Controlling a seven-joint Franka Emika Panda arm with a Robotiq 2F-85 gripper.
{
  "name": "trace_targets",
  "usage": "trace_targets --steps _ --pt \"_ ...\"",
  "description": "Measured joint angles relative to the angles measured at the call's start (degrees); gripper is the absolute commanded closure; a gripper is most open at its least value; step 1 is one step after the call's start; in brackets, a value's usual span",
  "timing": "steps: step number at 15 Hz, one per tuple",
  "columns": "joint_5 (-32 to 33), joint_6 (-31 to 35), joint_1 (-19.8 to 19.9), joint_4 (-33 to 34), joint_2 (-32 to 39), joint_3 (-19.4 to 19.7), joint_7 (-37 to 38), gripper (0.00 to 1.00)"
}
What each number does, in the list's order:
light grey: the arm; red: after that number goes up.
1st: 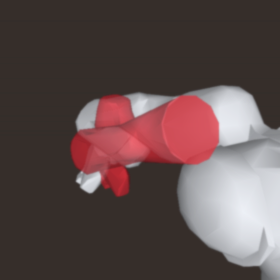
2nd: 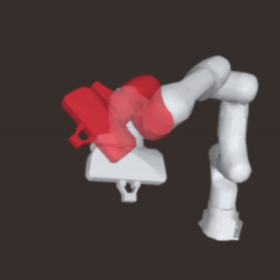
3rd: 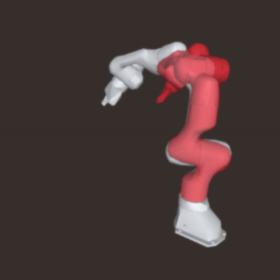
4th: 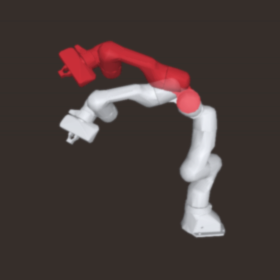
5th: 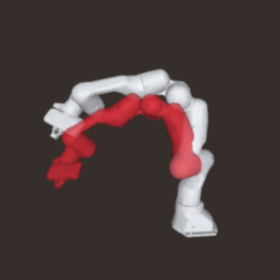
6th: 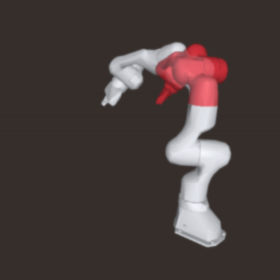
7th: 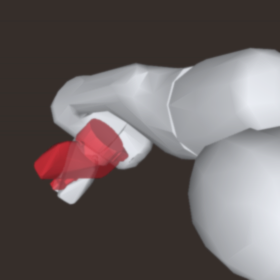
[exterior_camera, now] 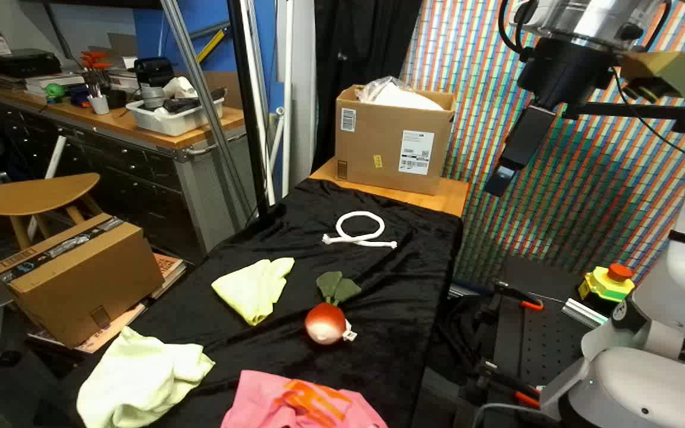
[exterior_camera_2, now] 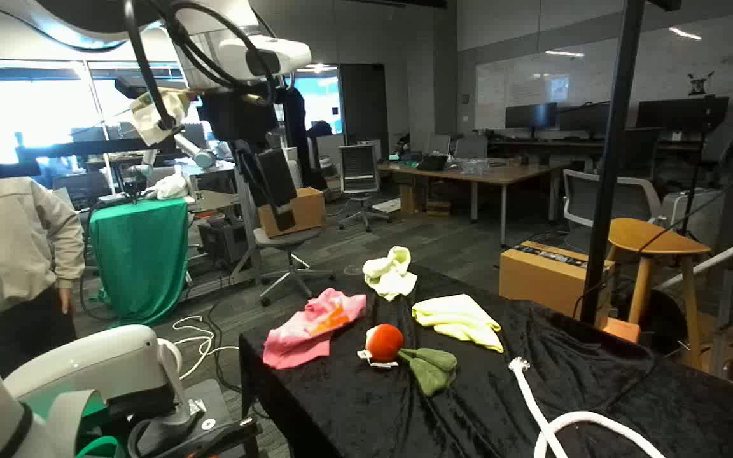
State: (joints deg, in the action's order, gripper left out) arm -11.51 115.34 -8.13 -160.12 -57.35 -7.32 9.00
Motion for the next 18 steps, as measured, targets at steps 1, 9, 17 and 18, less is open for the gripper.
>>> trace_targets --steps 1,9,17,18 --pt "0.0 0.0 0.0 0.0 0.0 0.0 0.0 0.00" --pt "0.1 -0.1 0.1 0.2 0.1 0.0 0.0 0.00" --pt "7.0 13.9 3.9 3.3 11.2 2.2 -5.8 0.00" --pt "8.2 16.0 4.4 4.1 13.9 2.6 -6.7 0.00"
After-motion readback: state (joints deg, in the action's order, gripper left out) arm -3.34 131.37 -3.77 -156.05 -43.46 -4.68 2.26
